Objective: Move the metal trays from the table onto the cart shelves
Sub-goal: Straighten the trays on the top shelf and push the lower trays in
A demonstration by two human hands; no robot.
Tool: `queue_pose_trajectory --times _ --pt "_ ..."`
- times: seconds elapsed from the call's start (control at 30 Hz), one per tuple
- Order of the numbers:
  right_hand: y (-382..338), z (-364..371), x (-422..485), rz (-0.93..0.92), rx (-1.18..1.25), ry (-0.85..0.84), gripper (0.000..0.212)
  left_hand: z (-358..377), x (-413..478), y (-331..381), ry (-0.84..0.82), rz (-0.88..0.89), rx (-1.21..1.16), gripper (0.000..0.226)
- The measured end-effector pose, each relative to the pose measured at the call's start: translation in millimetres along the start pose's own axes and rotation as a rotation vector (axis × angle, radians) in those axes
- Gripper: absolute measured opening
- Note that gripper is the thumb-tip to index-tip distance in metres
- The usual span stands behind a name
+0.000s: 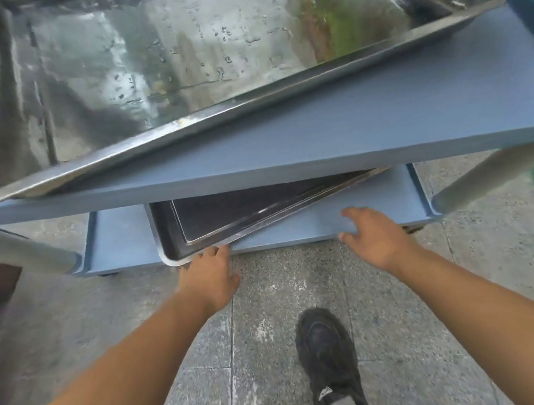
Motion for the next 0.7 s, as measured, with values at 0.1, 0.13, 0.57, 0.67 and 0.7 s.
queue_pose_trajectory --times 0.1,0.13,0.57,0.67,0.7 --pt "-22 -23 -48 0.017 0.014 -0.07 0.048 -32 -48 14 -0.01 0.05 -0.044 0.047" --pt "-32 -35 -64 0.009 0.017 -0.077 0.044 -48 -65 17 0.0 0.057 -0.055 0.045" --pt "-245 -320 -308 -0.081 -0.028 0.104 0.028 -368 -345 49 0.272 0.073 -0.022 0.023" --pt "-285 -391 -363 -0.118 -0.038 0.186 0.025 -436 -406 66 0.339 0.102 0.031 0.022" --pt "-295 -414 -379 -0.133 -0.028 0.209 0.025 -458 -423 71 0.358 0.107 0.045 0.021"
Point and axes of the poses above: each hand's wrist, its own x-axis towards the middle knuckle, its own z-axis out of the palm, y = z × x, the point moved 9 cm from there along x, towards the middle knuckle, and after that the axes turned 1 degree about -y, right-handed, at the moved point
